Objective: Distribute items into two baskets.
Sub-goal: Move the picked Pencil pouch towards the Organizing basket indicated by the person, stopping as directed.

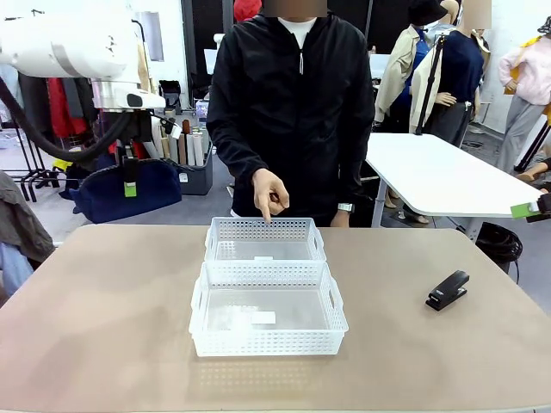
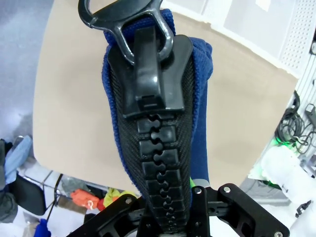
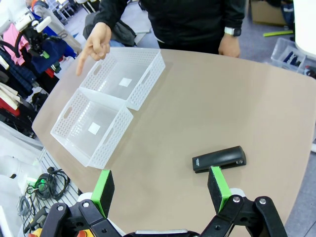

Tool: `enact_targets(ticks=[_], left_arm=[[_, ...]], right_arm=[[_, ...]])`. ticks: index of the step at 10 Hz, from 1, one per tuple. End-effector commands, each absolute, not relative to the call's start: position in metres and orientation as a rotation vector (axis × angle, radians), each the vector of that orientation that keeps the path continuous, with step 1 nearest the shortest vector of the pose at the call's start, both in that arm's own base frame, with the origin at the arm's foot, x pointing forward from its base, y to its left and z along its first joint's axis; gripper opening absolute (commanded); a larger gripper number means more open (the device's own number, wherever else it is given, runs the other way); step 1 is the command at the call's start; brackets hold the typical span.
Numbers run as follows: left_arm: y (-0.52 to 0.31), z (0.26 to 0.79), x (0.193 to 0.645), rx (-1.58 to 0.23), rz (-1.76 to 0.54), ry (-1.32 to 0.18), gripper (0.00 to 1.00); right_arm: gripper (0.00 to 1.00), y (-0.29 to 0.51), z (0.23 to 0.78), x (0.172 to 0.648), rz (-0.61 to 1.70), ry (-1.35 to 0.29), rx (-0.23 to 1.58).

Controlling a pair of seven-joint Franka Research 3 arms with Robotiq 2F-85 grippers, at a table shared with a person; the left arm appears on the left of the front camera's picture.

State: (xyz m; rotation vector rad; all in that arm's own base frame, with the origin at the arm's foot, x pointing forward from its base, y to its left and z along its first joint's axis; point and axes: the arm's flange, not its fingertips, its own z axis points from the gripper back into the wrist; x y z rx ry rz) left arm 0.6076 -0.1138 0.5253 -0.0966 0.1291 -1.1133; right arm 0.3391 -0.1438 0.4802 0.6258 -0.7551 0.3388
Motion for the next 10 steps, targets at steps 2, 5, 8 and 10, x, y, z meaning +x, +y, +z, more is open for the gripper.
enact_targets(ticks=[2, 5, 8, 10], left_arm=[[-0.124, 0.521, 0.630, -0.089, -1.194, 0.158, 0.00], [-0.144, 0.514, 0.639, -0.088, -1.231, 0.166, 0.00], [-0.160, 0.507, 0.646, -0.094, -1.265, 0.168, 0.00], [-0.172, 0.498, 0.650, -0.106, -1.280, 0.147, 0.00]], right_arm=[[1.00, -0.143, 0.481, 0.340, 0.342, -0.764, 0.631], [1.00, -0.143, 0.481, 0.340, 0.342, -0.764, 0.631], [1.00, -0.143, 0.481, 0.340, 0.342, -0.764, 0.631], [1.00, -0.143, 0.481, 0.340, 0.342, -0.764, 0.631]])
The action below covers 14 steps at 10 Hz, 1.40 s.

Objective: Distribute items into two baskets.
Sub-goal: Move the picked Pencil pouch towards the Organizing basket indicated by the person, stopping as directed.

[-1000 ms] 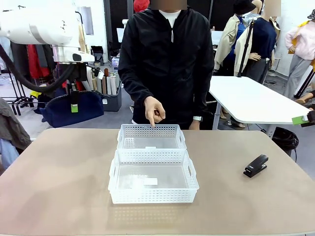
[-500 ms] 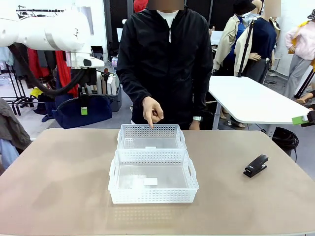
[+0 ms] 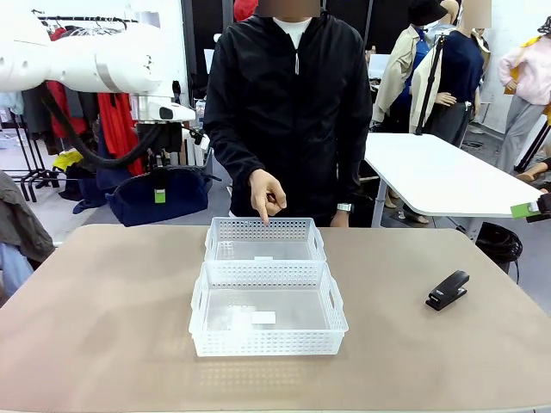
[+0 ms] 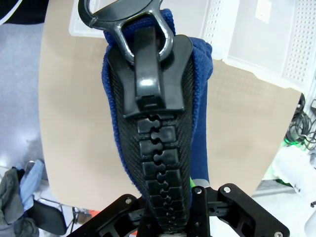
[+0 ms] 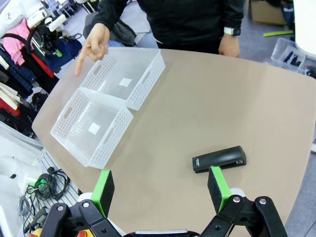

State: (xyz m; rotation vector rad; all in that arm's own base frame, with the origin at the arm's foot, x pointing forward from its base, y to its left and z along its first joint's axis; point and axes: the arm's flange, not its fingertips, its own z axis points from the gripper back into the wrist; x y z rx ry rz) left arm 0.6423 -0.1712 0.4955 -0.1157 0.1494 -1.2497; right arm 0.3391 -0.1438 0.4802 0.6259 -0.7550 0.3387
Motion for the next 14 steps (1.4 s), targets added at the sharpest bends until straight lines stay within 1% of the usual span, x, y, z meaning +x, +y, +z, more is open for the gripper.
enact_targets(ticks=[1, 6, 7, 8, 10, 12, 14], left_arm=[[-0.177, 0.495, 0.651, -0.104, -1.288, 0.143, 0.00], [-0.196, 0.478, 0.665, -0.109, -1.266, 0.101, 0.00], [-0.189, 0.480, 0.661, -0.102, -1.255, 0.123, 0.00], [-0.154, 0.492, 0.639, -0.125, -1.213, 0.153, 0.00], [-0.106, 0.504, 0.580, -0.112, -1.092, 0.145, 0.00], [-0.097, 0.503, 0.556, -0.102, -1.044, 0.143, 0.00], [-0.094, 0.500, 0.553, -0.117, -1.071, 0.160, 0.00]], right_arm=[[1.00, -0.143, 0.481, 0.340, 0.342, -0.764, 0.631], [1.00, -0.143, 0.481, 0.340, 0.342, -0.764, 0.631], [1.00, -0.143, 0.481, 0.340, 0.342, -0.764, 0.631], [1.00, -0.143, 0.481, 0.340, 0.342, -0.764, 0.631], [1.00, -0.143, 0.481, 0.340, 0.342, -0.764, 0.631], [1.00, -0.143, 0.481, 0.340, 0.342, -0.764, 0.631], [1.00, -0.143, 0.481, 0.340, 0.342, -0.764, 0.631]])
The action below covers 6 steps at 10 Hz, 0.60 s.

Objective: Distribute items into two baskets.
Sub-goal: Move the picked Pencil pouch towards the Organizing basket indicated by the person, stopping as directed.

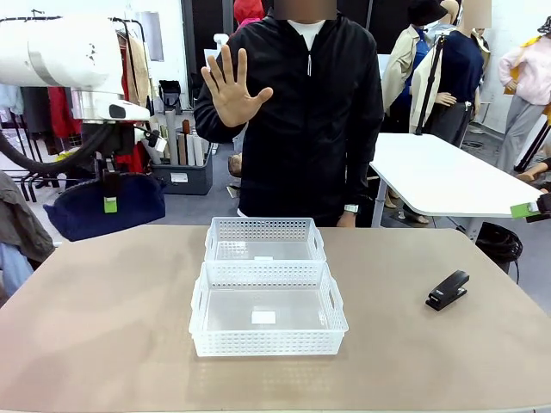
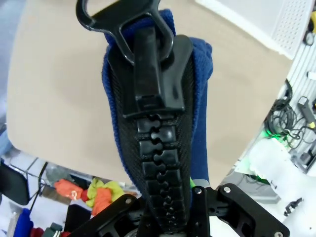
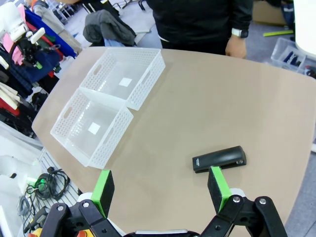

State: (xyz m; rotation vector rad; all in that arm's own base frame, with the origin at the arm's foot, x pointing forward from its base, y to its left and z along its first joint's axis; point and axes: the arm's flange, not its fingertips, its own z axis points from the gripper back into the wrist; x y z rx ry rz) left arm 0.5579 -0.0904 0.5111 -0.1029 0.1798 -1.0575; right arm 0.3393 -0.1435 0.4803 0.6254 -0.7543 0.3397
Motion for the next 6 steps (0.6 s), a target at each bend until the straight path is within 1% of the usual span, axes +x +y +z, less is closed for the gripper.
enact_targets(ticks=[1, 6], left_arm=[[-0.0875, 0.5168, 0.5682, -0.099, -1.055, 0.175, 0.00], [-0.0875, 0.5168, 0.5682, -0.099, -1.055, 0.175, 0.00]], right_arm=[[1.00, -0.1425, 0.4811, 0.3396, 0.342, -0.764, 0.631], [1.00, -0.1425, 0.4811, 0.3396, 0.342, -0.764, 0.631]])
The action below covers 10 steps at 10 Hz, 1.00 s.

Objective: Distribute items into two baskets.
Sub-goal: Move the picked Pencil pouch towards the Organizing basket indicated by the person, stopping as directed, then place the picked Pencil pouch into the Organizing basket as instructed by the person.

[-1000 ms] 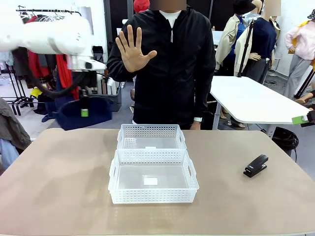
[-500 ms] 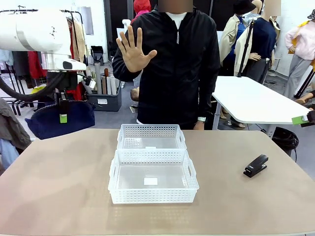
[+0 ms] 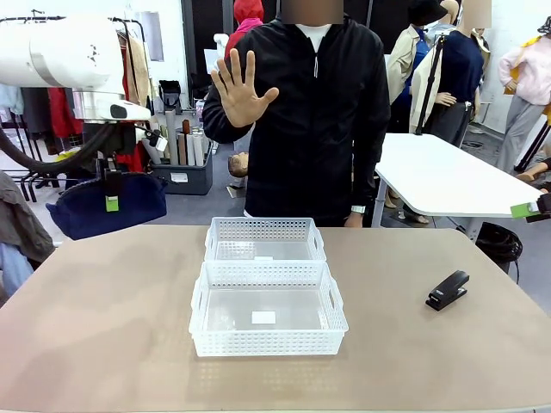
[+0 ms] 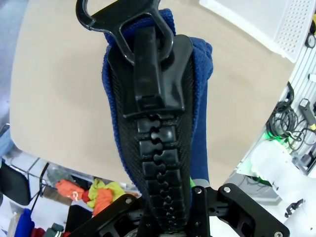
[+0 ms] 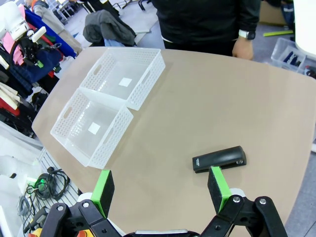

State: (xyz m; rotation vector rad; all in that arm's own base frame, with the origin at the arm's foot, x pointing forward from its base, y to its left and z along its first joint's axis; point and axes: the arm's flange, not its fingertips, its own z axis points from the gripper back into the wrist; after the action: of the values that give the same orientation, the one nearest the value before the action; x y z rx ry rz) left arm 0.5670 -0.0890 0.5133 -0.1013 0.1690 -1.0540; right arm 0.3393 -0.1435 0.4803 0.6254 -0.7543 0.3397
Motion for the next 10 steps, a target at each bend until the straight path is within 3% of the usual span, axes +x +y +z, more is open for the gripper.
enact_targets(ticks=[1, 10], left_arm=[[-0.0875, 0.5168, 0.5682, -0.099, -1.055, 0.175, 0.00], [-0.0875, 0.5168, 0.5682, -0.099, -1.055, 0.175, 0.00]], right_arm=[[1.00, -0.1425, 0.4811, 0.3396, 0.342, -0.764, 0.631], [1.00, -0.1425, 0.4811, 0.3396, 0.342, -0.764, 0.631]])
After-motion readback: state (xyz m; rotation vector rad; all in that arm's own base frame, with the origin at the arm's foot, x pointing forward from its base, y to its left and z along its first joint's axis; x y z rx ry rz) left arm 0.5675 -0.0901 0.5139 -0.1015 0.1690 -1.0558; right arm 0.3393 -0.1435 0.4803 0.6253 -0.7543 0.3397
